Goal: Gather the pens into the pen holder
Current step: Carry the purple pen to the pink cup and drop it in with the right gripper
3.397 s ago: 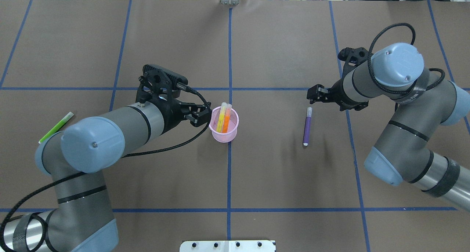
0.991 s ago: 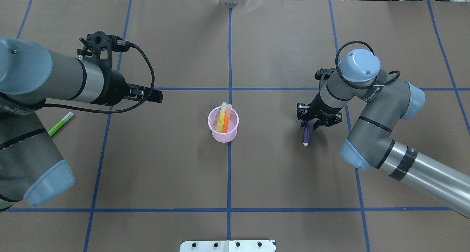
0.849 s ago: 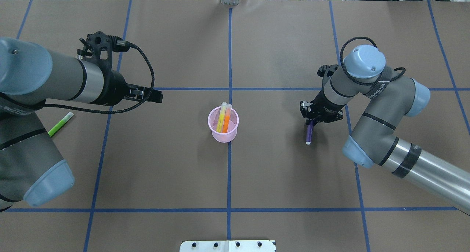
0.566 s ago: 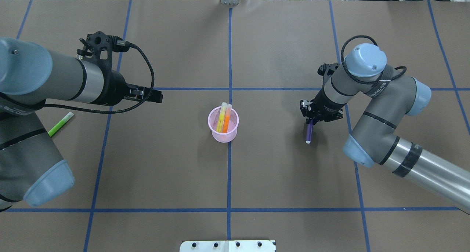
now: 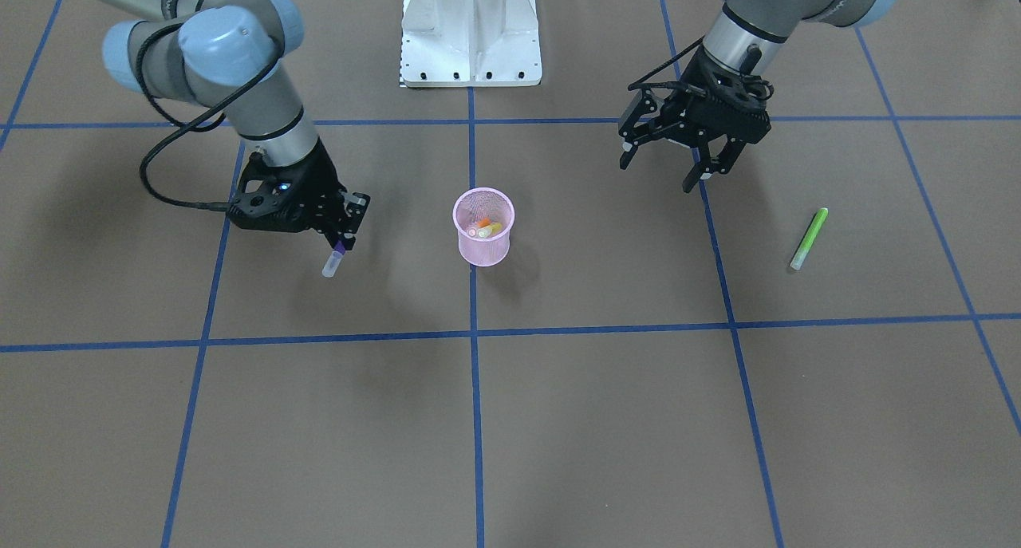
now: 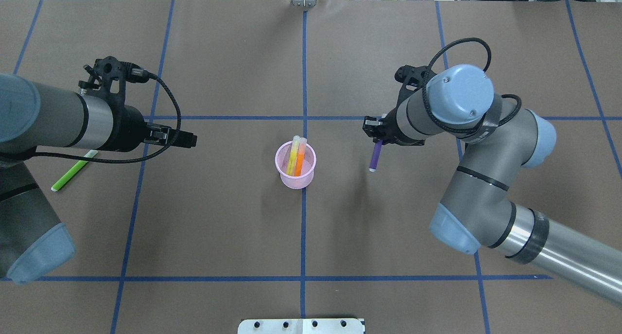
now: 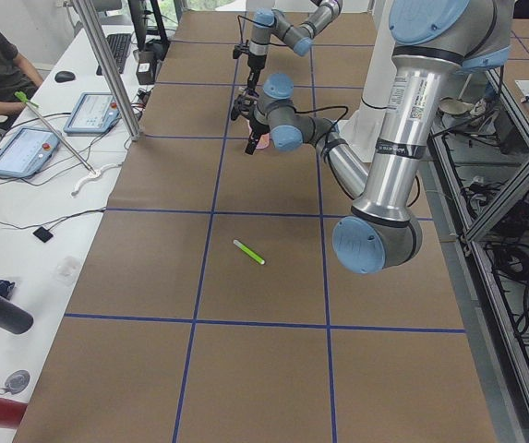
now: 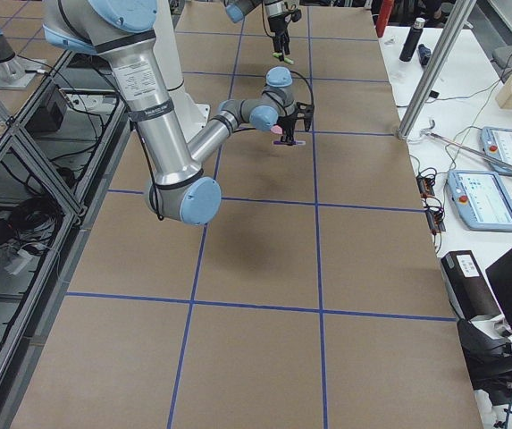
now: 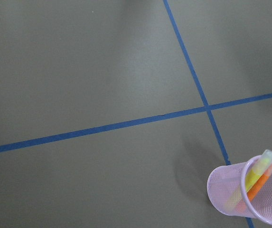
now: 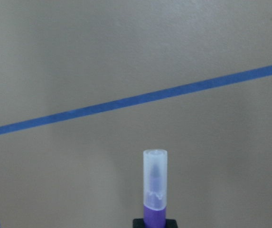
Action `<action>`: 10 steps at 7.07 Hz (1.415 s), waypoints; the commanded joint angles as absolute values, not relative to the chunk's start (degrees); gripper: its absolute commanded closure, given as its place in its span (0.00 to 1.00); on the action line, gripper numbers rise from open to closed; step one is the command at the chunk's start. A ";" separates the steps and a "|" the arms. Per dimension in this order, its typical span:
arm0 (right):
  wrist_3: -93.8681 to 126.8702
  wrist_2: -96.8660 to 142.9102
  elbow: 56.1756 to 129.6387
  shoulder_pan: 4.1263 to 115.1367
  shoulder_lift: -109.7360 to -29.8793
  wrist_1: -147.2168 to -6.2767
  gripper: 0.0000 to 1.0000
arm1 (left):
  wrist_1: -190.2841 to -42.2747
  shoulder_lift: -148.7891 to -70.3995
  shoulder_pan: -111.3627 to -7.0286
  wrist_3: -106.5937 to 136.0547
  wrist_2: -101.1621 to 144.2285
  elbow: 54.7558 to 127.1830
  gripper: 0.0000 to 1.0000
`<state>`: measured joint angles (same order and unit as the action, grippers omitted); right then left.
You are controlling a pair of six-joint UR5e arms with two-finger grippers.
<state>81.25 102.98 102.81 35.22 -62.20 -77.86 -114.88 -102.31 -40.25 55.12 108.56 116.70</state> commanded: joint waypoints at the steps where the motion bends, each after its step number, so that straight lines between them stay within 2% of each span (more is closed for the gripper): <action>1: 83.41 93.98 103.45 32.96 -55.32 -79.54 1.00 | -119.60 -97.58 -40.25 52.13 108.63 116.28 0.01; 3: 82.45 76.05 104.06 27.81 -54.32 -77.53 1.00 | -120.67 -98.52 -39.99 52.12 108.63 113.83 0.01; 6: 81.74 64.39 104.06 20.42 -54.32 -73.74 1.00 | -124.70 -98.96 -39.90 52.21 108.63 110.57 0.01; 10: 80.52 55.91 101.79 15.47 -56.17 -67.07 1.00 | -124.72 -98.88 -39.90 52.21 108.72 110.65 0.01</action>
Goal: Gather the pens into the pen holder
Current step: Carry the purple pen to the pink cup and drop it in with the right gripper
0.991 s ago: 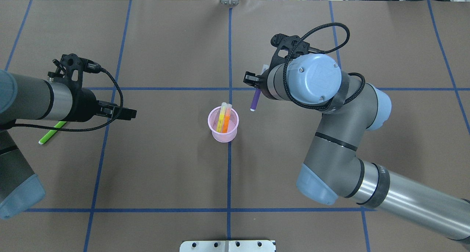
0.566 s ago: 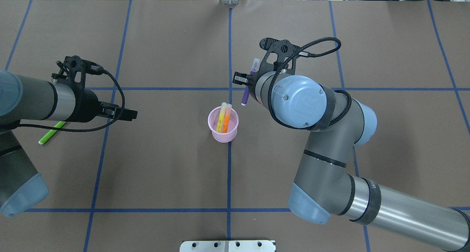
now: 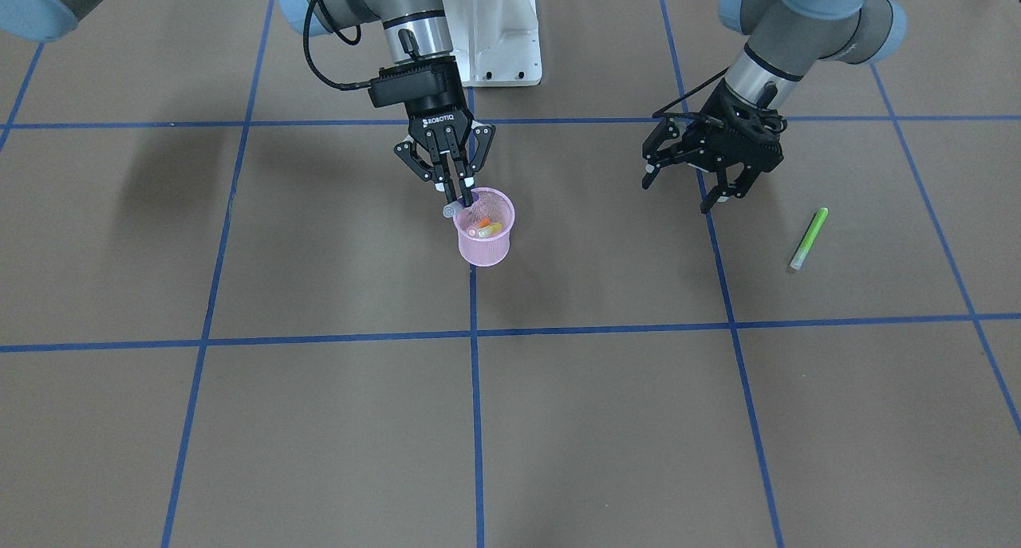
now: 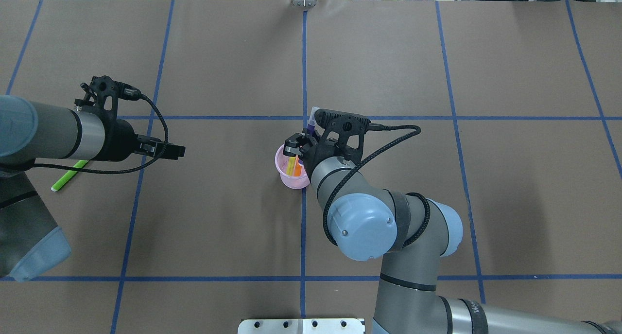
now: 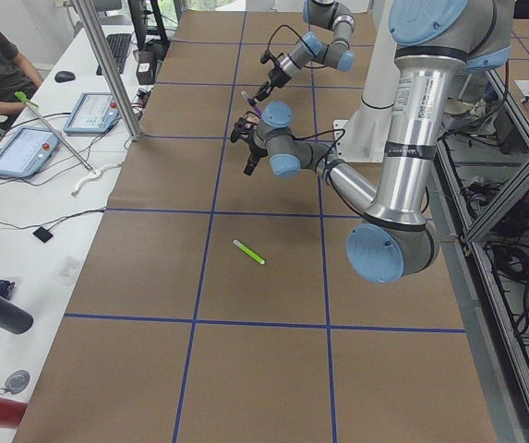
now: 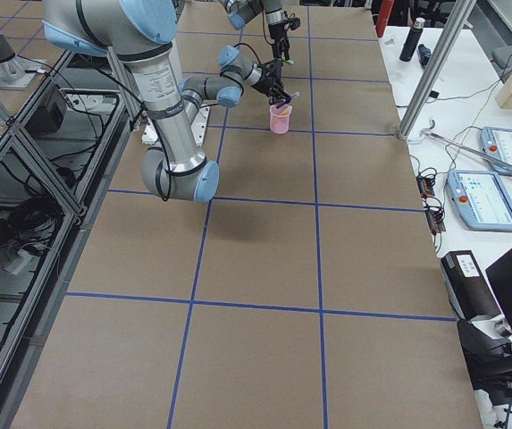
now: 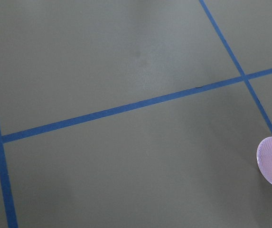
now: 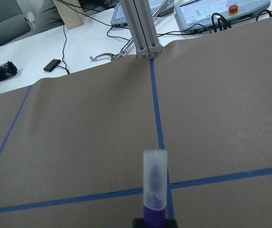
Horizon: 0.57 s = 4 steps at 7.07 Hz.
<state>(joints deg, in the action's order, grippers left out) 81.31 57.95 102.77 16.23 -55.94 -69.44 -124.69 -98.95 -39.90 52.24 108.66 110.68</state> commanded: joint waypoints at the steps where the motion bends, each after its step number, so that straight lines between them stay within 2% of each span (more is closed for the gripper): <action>1: 80.51 55.38 101.08 15.47 -56.25 -66.97 1.00 | -124.72 -98.96 -39.90 52.21 108.72 110.74 0.01; 2: 79.99 55.28 101.07 15.38 -55.81 -66.97 0.87 | -124.72 -98.88 -39.90 52.21 108.72 111.00 0.01; 3: 78.33 55.20 100.99 15.47 -55.64 -67.06 0.12 | -124.72 -98.70 -39.99 52.21 108.81 110.83 0.01; 4: 78.31 55.37 101.16 15.47 -55.37 -66.89 0.02 | -124.72 -98.18 -40.25 52.03 108.81 110.83 0.01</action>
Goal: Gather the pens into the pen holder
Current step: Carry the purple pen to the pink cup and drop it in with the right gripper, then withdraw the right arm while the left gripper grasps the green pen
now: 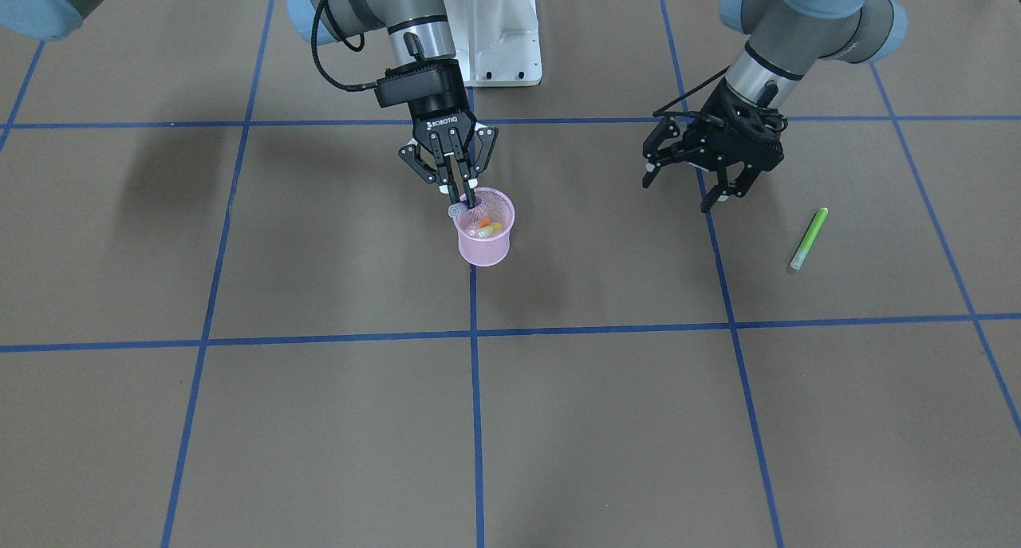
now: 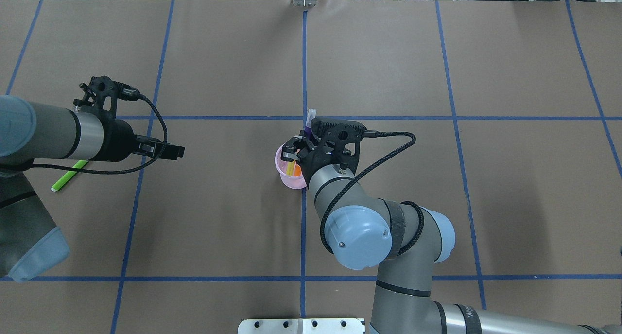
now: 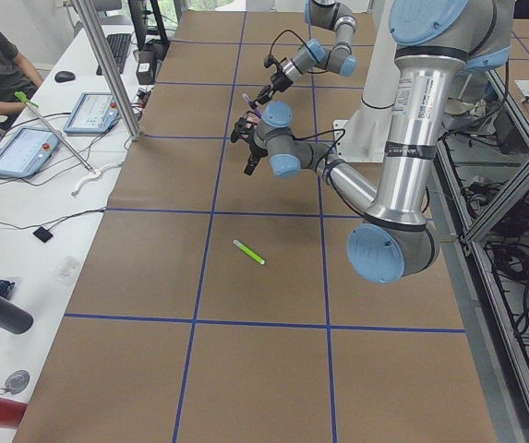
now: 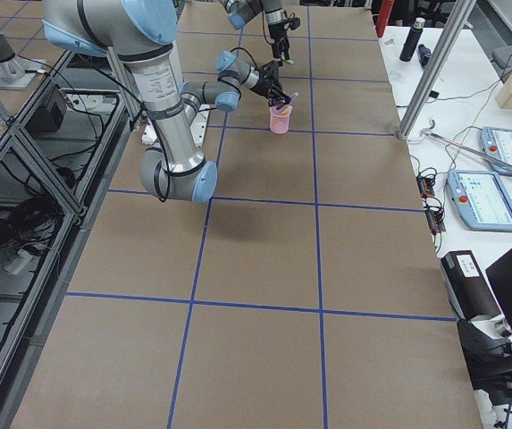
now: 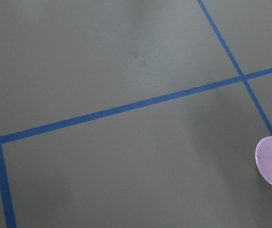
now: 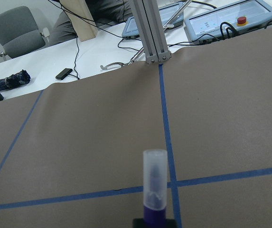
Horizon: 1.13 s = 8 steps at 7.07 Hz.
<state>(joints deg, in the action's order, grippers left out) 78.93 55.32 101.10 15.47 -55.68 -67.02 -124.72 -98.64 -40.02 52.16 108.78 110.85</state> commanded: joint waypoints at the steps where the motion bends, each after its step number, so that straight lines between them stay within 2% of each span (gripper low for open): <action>1: 78.48 55.89 102.64 15.56 -55.46 -66.54 0.02 | -124.28 -97.48 -40.69 50.29 108.90 110.66 0.01; 2: 78.92 56.77 104.83 16.17 -55.89 -66.62 0.02 | -124.10 -94.34 -42.09 44.36 108.98 110.65 0.01; 4: 79.89 70.24 112.46 21.15 -62.71 -66.62 0.03 | -123.05 -88.88 -46.47 31.52 110.81 109.61 0.01; 6: 79.89 89.27 115.83 32.63 -70.54 -66.80 0.05 | -121.55 -89.03 -52.97 15.20 115.04 102.26 0.01; 8: 79.72 110.46 114.71 45.46 -76.18 -67.32 0.07 | -121.12 -89.82 -55.28 8.71 119.60 95.74 0.02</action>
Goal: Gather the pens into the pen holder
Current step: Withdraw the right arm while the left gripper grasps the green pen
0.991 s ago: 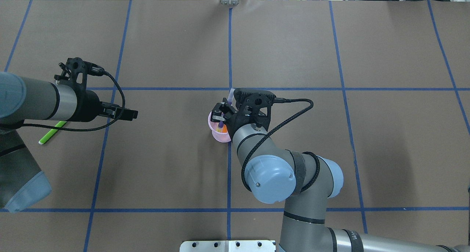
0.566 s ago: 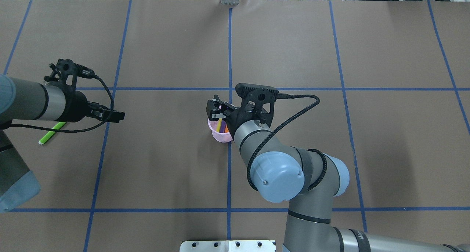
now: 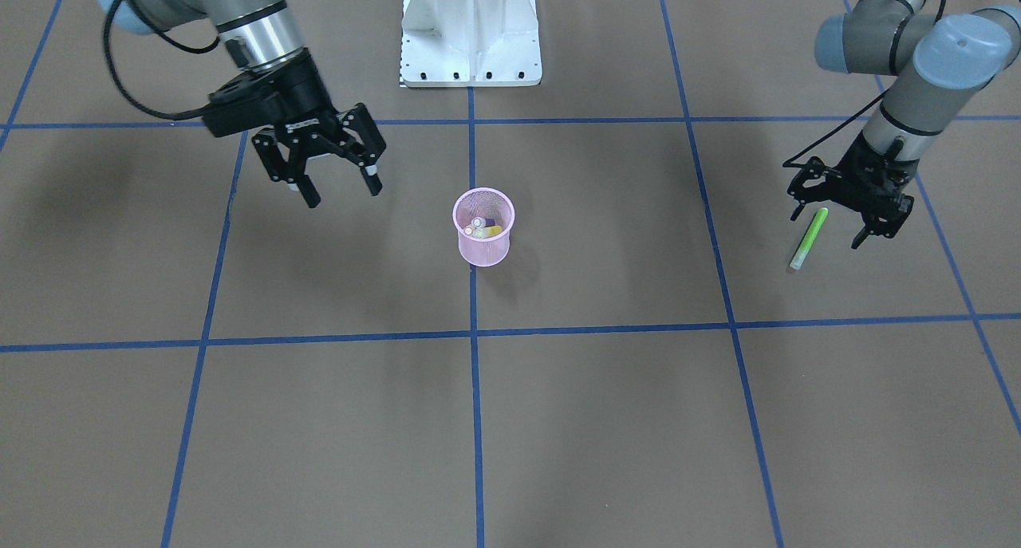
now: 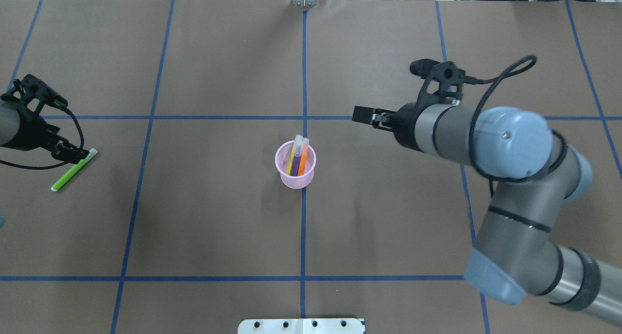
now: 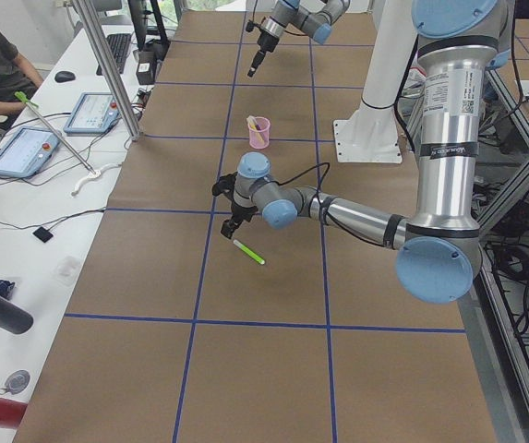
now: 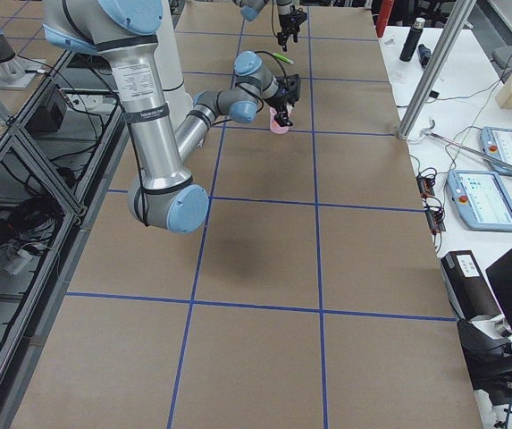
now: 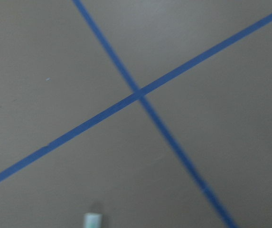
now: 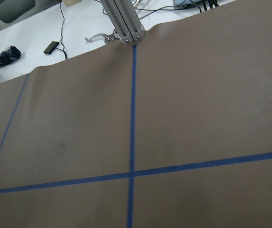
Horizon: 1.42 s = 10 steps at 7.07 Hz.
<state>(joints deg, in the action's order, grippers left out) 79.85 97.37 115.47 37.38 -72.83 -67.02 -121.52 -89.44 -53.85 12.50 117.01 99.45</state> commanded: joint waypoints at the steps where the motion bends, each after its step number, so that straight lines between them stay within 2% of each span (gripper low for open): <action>1: 78.85 124.23 110.87 54.14 -76.72 -67.24 0.07 | -119.90 -91.91 -55.28 8.61 122.23 92.75 0.02; 2: 77.53 132.46 107.87 59.80 -77.51 -66.89 0.07 | -119.36 -94.28 -55.20 8.61 125.04 89.68 0.02; 4: 64.50 133.33 107.58 63.18 -83.47 -67.15 0.04 | -114.20 -97.29 -54.93 8.61 127.79 87.72 0.03; 5: 59.73 133.33 107.32 64.59 -85.32 -67.15 0.04 | -114.17 -97.38 -54.93 7.66 127.79 87.71 0.10; 7: 58.44 132.46 106.79 64.86 -85.52 -67.15 0.02 | -113.91 -97.38 -54.84 6.42 127.79 87.36 0.45; 10: 58.71 132.36 106.61 64.78 -85.26 -66.97 0.02 | -109.51 -98.70 -54.84 6.42 127.71 87.89 0.46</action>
